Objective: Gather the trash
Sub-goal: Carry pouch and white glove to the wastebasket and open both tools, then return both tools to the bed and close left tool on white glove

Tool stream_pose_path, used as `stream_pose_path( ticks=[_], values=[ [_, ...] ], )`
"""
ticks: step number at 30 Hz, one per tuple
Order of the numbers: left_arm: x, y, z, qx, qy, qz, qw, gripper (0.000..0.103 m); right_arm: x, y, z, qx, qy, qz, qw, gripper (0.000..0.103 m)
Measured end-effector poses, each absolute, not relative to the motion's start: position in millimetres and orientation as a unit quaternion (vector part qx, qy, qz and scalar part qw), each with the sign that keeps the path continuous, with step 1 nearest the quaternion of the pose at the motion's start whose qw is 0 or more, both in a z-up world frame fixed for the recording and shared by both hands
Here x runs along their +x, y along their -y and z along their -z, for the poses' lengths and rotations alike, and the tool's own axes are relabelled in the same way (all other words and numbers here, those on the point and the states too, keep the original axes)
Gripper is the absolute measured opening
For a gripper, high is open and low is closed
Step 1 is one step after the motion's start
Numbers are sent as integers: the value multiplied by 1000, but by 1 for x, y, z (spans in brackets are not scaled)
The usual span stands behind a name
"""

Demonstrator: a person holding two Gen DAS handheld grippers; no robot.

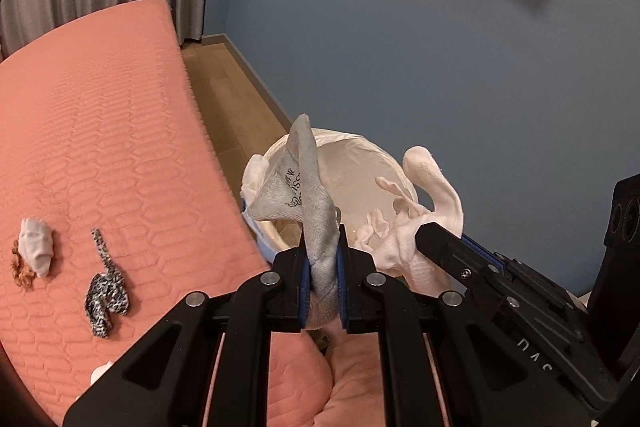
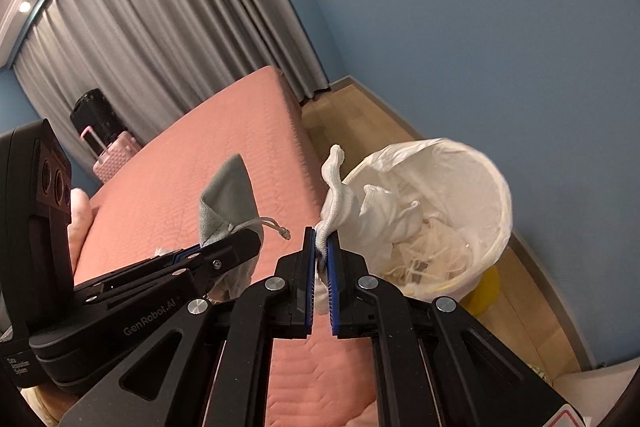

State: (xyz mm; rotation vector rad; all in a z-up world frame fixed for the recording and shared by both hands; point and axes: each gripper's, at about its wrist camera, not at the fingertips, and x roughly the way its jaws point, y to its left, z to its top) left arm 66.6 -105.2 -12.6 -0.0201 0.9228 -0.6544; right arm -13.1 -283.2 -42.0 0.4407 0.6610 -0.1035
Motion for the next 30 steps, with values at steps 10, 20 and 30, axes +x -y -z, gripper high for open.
stream_pose_path(
  ticks=[10, 20, 30],
  values=[
    [99, 144, 10, -20, -439, 312, 842, 42, 14, 325, 43, 233, -315, 79, 917, 5],
    [114, 133, -2, -29, -422, 274, 864, 63, 31, 328, 39, 226, -312, 91, 918, 12],
    [119, 98, 9, -47, -427, 245, 869, 63, 29, 307, 36, 222, -317, 80, 918, 25]
  ],
)
